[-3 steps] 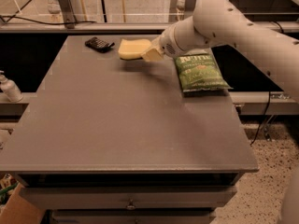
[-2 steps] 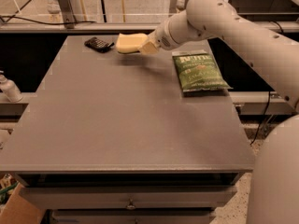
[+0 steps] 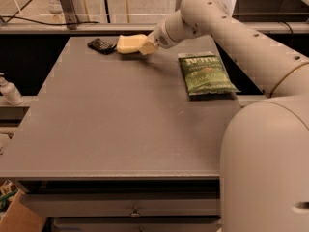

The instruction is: Move sponge near rxbar chocolate

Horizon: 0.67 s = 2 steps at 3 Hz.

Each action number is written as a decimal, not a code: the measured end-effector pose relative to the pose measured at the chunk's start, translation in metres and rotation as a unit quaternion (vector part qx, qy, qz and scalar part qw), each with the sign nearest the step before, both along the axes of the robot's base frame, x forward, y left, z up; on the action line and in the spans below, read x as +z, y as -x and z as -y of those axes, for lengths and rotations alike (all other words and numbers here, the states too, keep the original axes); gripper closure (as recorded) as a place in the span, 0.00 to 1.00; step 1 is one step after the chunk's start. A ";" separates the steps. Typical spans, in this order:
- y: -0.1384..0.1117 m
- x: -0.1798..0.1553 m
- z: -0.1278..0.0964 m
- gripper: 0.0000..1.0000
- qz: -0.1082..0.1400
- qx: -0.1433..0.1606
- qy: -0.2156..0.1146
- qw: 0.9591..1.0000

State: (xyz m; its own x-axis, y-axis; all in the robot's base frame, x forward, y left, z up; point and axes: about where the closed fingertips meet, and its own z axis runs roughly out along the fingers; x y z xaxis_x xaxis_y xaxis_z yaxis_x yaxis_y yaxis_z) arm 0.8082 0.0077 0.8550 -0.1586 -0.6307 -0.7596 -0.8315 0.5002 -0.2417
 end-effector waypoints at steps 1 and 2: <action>-0.013 -0.008 -0.004 1.00 -0.005 -0.001 0.006 1.000; -0.018 -0.012 -0.008 0.82 -0.010 -0.003 0.005 1.000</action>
Offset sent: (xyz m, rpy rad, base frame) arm 0.0244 0.0065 -0.0109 -0.0072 0.0263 -0.0193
